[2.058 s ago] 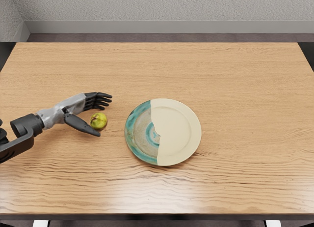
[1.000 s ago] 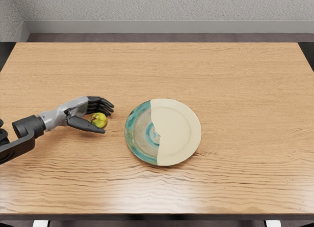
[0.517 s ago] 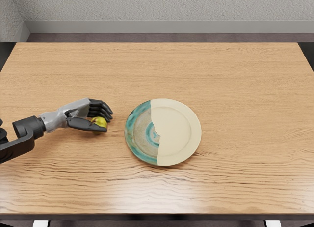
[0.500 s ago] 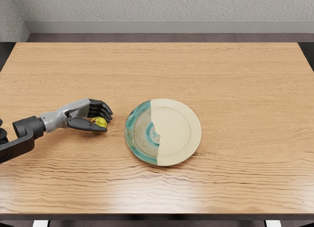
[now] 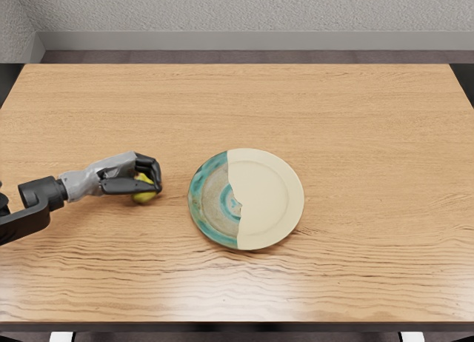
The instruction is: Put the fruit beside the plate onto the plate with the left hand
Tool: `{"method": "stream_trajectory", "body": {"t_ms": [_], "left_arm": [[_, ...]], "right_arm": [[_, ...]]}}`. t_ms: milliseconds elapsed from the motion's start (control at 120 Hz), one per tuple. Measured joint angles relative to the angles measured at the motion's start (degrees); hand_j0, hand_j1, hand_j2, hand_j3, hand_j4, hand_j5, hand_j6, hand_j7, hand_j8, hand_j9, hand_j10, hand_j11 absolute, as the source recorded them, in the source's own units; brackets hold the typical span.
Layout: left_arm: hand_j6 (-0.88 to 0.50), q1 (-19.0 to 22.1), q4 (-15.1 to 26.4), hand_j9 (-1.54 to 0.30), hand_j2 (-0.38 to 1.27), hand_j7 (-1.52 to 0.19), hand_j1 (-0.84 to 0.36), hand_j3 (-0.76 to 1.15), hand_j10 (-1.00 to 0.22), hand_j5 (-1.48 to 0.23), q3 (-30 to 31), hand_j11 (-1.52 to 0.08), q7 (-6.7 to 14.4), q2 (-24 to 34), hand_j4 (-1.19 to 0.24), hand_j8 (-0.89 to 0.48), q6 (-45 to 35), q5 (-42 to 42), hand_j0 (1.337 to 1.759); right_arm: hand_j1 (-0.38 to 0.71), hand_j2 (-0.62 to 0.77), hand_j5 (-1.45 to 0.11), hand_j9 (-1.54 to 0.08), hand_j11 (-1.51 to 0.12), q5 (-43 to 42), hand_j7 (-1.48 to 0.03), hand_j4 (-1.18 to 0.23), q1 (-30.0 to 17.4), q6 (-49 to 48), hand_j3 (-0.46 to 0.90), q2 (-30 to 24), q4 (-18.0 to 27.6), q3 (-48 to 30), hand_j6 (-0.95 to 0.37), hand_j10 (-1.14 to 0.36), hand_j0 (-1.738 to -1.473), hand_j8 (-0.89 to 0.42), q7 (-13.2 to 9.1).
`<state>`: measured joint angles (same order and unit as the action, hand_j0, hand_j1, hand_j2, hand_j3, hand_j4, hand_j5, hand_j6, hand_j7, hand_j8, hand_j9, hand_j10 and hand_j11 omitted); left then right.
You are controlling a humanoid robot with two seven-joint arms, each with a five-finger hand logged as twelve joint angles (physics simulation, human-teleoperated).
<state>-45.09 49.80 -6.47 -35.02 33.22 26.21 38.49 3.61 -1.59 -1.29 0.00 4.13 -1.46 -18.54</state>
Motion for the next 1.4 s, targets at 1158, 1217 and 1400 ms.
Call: {"method": "stream_trajectory", "body": {"t_ms": [1158, 1217, 1400], "left_arm": [[-0.84, -9.0, 7.4, -1.15, 0.17, -1.15, -0.70, 0.00, -0.57, -1.15, -0.8, -1.13, 0.0, -7.0, -0.84, -0.63, 8.7, -2.0, 1.656], [-0.83, -9.0, 7.6, -1.15, 0.17, -1.16, -0.70, 0.00, -0.57, -1.15, -0.7, -1.13, 0.0, -8.1, -0.83, -0.63, 8.7, -1.8, 1.657], [-0.83, -9.7, 7.6, -1.14, 0.17, -1.15, -0.70, 0.00, -0.57, -1.15, -0.5, -1.13, 0.0, -11.5, -0.83, -0.63, 8.7, -1.6, 1.658]], "right_arm": [[-0.35, 0.00, 0.00, 0.00, 0.00, 0.0, 0.00, 0.00, 1.0, 0.0, 0.00, 0.0, 0.0, 0.0, 0.00, 0.00, -1.658, 0.00, 0.0], [-0.35, 0.00, 0.00, 0.00, 0.00, 0.0, 0.00, 0.00, 1.0, 0.0, 0.00, 0.0, 0.0, 0.0, 0.00, 0.00, -1.658, 0.00, 0.0], [-0.35, 0.00, 0.00, 0.00, 0.00, 0.0, 0.00, 0.00, 1.1, 0.0, 0.00, 0.0, 0.0, 0.0, 0.00, 0.00, -1.658, 0.00, 0.0]]}}
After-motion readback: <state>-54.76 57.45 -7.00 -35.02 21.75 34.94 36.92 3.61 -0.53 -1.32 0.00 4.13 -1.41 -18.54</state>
